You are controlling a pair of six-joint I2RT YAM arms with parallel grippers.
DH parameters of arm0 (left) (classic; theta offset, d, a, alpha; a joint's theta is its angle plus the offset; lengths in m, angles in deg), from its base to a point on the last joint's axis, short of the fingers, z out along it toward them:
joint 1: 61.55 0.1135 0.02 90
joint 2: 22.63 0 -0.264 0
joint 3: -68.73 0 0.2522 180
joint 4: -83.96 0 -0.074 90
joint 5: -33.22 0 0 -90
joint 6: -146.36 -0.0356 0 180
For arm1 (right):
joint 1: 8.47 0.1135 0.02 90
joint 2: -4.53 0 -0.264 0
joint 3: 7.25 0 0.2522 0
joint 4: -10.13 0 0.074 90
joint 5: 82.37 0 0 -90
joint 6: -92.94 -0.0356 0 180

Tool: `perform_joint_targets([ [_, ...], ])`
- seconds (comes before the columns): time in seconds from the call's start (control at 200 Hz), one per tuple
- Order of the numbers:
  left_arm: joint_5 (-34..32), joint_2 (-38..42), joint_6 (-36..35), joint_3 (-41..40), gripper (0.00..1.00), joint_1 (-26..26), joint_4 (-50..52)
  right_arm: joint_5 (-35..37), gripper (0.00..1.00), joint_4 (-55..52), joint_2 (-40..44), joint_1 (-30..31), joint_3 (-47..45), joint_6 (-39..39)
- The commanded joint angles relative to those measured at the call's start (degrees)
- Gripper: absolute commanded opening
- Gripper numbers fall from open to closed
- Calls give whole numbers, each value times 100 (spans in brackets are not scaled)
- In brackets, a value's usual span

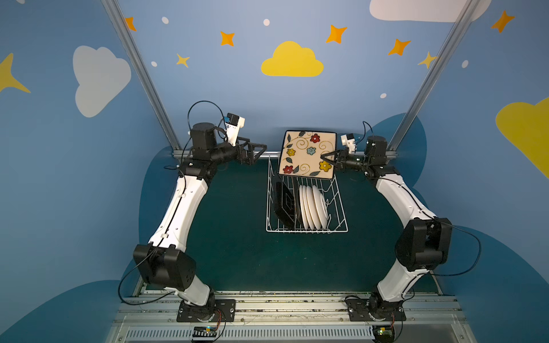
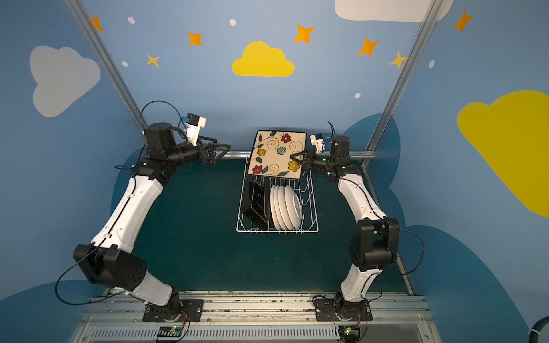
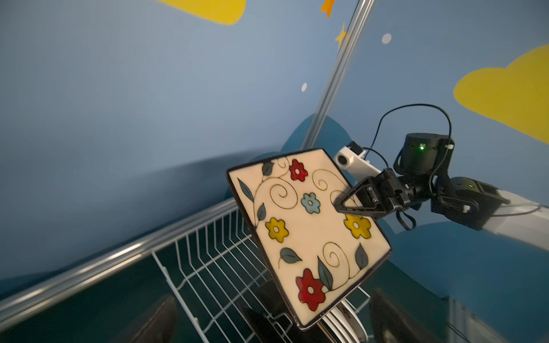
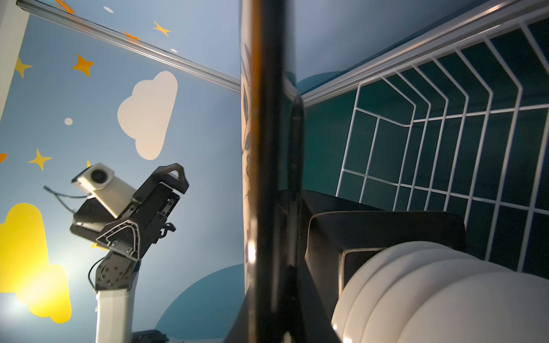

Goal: Unload the plates from the dish rack
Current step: Pick up a plate from the dish rack.

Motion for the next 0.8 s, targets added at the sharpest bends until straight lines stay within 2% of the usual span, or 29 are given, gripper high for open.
perform_joint_targets([
  [0.0,960,-363,496,386,99,-2,583,-614,0,931,541,19,161,242],
  [0.135,1503,-829,637,741,100,-109,729,-654,0,1080,587,95,66,315],
  [0.25,1638,-1161,402,1133,99,-332,1188,-763,0,1425,548,192,3,193],
  [0.426,1956,-1636,429,1613,99,-528,1447,-813,0,1558,518,361,3,417],
  [0.796,2167,-1909,512,1806,98,-738,1414,-820,0,2366,475,529,-213,295],
])
